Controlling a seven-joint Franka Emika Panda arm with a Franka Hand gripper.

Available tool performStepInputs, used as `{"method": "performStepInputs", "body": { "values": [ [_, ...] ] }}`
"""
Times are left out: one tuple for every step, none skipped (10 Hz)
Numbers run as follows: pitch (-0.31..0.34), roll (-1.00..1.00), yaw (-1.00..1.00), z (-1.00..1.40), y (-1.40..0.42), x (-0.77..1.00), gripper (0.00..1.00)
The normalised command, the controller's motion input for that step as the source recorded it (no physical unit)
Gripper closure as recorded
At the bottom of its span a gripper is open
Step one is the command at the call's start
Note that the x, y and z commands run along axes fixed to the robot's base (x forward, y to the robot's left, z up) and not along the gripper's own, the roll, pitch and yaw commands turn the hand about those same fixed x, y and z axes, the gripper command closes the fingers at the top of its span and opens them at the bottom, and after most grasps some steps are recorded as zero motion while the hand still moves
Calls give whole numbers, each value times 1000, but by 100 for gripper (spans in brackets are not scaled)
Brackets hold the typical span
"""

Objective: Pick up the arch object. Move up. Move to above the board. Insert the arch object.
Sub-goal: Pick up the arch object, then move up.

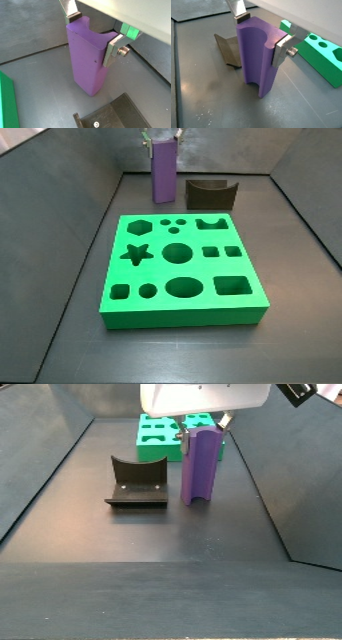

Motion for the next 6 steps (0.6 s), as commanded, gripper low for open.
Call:
{"method": "performStepInputs", "body": {
  "values": [
    [0,0,0,0,0,0,100],
    [0,0,0,0,0,0,100],
    [0,0,0,0,0,0,100],
    [0,0,0,0,0,0,100],
    [0,0,0,833,0,0,100],
    [15,-2,17,810,34,-24,100]
  ]
}}
